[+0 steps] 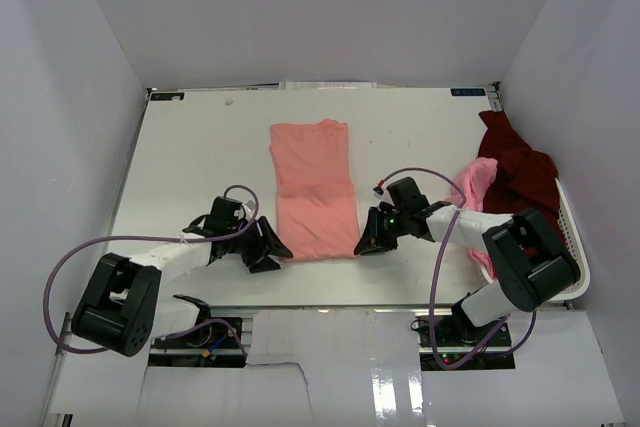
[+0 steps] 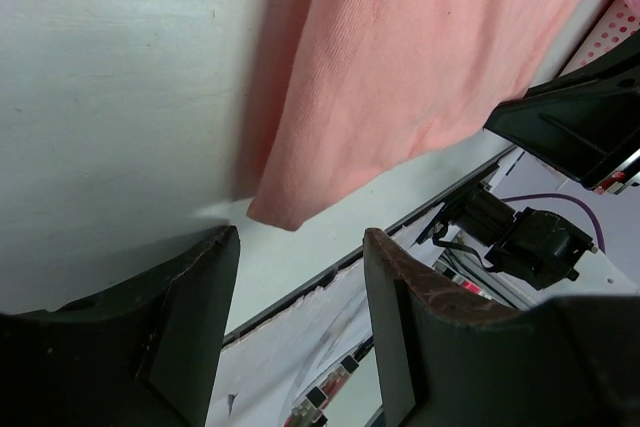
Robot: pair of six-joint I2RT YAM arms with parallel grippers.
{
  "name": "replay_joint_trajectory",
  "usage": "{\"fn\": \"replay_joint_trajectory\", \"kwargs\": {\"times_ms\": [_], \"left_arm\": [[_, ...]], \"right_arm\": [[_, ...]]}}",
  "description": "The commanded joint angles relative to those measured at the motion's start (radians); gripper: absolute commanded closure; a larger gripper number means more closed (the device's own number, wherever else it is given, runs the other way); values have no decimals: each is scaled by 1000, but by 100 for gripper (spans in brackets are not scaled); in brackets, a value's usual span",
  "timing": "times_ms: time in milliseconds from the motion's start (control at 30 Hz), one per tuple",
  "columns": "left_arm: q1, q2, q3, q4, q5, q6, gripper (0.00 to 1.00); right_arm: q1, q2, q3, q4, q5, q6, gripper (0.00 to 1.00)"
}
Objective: Fold and stack the t-shirts
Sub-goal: Grab one side of the 2/3 rectangular tshirt with both arms
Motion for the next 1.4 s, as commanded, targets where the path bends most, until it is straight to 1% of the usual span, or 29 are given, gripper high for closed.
{"fn": "replay_joint_trajectory", "kwargs": {"times_ms": [0,167,300,400,533,733,900,1033,1200,1367], "left_arm": [[-2,-15,-38,-35,-60,-1,36],[-4,39,-56,47,-88,-5,36],[-2,141,-61,111,-88,-8,36],[-2,180,-68,149,-78,-15,38],[-2,162,-81,142,-92,-20,44],[-2,71,-82,42,-146,-26,44],[-2,22,-88,-5,-199,-40,43],[-2,28,-84,-6,-218,-43,44],[-2,66,-71,-2,-250,-32,49],[-2,63,-64,-2,-287,-34,49]], "right_arm": [[9,10,27,10,-19,-5,92],[10,12,23,21,-19,-1,92],[10,9,20,22,-19,-1,92],[10,6,15,24,-17,-1,92],[10,1,9,27,-17,1,92],[10,1,6,39,-22,6,92],[12,3,3,45,-25,6,92],[10,3,-2,51,-28,9,92],[10,0,-7,56,-31,12,92],[10,-3,-11,57,-30,12,92]]}}
